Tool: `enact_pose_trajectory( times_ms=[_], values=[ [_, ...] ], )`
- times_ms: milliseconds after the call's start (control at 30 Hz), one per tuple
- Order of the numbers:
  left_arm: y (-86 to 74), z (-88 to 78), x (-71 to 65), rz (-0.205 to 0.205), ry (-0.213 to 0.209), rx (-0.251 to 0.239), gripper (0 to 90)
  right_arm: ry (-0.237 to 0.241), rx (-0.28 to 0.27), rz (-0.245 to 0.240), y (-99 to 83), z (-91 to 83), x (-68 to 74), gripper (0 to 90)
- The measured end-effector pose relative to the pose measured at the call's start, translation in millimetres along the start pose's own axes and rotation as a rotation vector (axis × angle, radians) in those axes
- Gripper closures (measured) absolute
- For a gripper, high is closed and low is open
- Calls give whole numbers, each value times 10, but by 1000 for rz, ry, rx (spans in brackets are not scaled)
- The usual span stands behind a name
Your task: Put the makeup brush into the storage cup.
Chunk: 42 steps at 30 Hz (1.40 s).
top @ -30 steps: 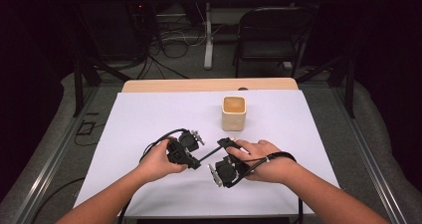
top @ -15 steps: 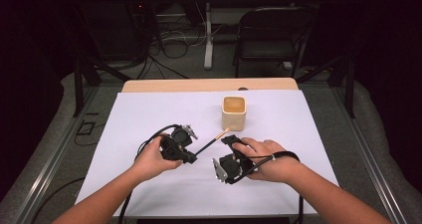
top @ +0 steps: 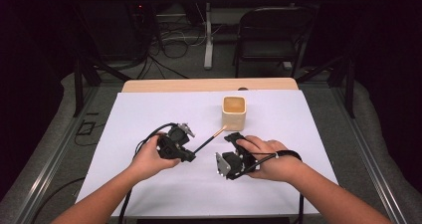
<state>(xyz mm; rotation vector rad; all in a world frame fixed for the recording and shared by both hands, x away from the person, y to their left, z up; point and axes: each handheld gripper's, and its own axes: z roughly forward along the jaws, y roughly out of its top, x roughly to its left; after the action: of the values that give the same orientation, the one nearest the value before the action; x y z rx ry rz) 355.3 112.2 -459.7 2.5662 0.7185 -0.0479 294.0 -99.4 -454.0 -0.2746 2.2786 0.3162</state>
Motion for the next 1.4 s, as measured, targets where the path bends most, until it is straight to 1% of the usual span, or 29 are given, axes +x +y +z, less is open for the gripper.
enact_pose_trajectory(
  times_ms=[33, 100, 167, 267, 367, 400, 533, 633, 700, 733, 767, 833, 867, 900, 967, 1000, 1033, 1067, 1100, 1133, 1200, 1300, 1400],
  values=[
    [-3, 0, -2, -1, 0, -4, 854, 3, -2, 3, -1, 1, -5, 413],
    [-8, -3, -5, -1, 2, -10, 854, 7, -9, 24, -10, 3, -6, 411],
    [-14, -11, -2, -1, 2, -20, 854, 16, -17, 64, -25, 0, -9, 410],
    [-23, -18, 4, -16, -3, -39, 854, 22, -26, 118, -67, 14, -21, 409],
    [-22, -29, 11, -30, 0, -67, 854, 19, -24, 150, -112, 29, -44, 410],
    [-20, -34, 15, -27, 0, -72, 854, 23, -22, 163, -126, 28, -59, 410],
    [-18, -40, 13, -28, 3, -93, 854, 34, -34, 235, -172, 25, -97, 412],
    [-21, -49, 11, -29, 3, -114, 854, 47, -54, 292, -194, 23, -116, 417],
    [-22, -60, 9, -35, -8, -130, 854, 62, -57, 329, -203, 17, -126, 425],
    [-24, -71, 15, -30, -10, -137, 854, 62, -56, 342, -206, 9, -130, 426],
    [-27, -81, 12, -38, -8, -146, 854, 64, -67, 357, -212, 6, -138, 427],
    [-34, -102, 18, -34, -5, -159, 854, 73, -76, 403, -222, -1, -146, 427],
    [-39, -111, 16, -40, -8, -169, 854, 73, -79, 415, -230, -5, -155, 427],
    [-44, -121, 19, -37, -7, -179, 854, 76, -82, 437, -237, -8, -156, 427],
    [-51, -131, 16, -41, -9, -185, 854, 84, -100, 482, -257, -5, -163, 426],
    [-55, -129, 15, -44, -13, -187, 854, 88, -105, 490, -266, -5, -172, 425],
    [-59, -127, 15, -41, -13, -187, 854, 93, -120, 509, -275, -5, -181, 425],
    [-63, -124, 13, -42, -13, -188, 854, 107, -129, 541, -279, -6, -182, 424],
    [-68, -119, 10, -45, -14, -189, 854, 115, -138, 560, -287, -1, -187, 422],
    [-72, -119, 12, -40, -12, -193, 854, 121, -144, 571, -292, 5, -194, 422],
    [-82, -122, 13, -46, -17, -209, 854, 133, -158, 599, -299, 14, -200, 422],
    [-95, -129, 15, -49, -11, -228, 854, 146, -178, 641, -314, 17, -216, 422],
    [-107, -126, 12, -53, -9, -250, 854, 158, -205, 701, -336, 10, -244, 418]
  ],
)
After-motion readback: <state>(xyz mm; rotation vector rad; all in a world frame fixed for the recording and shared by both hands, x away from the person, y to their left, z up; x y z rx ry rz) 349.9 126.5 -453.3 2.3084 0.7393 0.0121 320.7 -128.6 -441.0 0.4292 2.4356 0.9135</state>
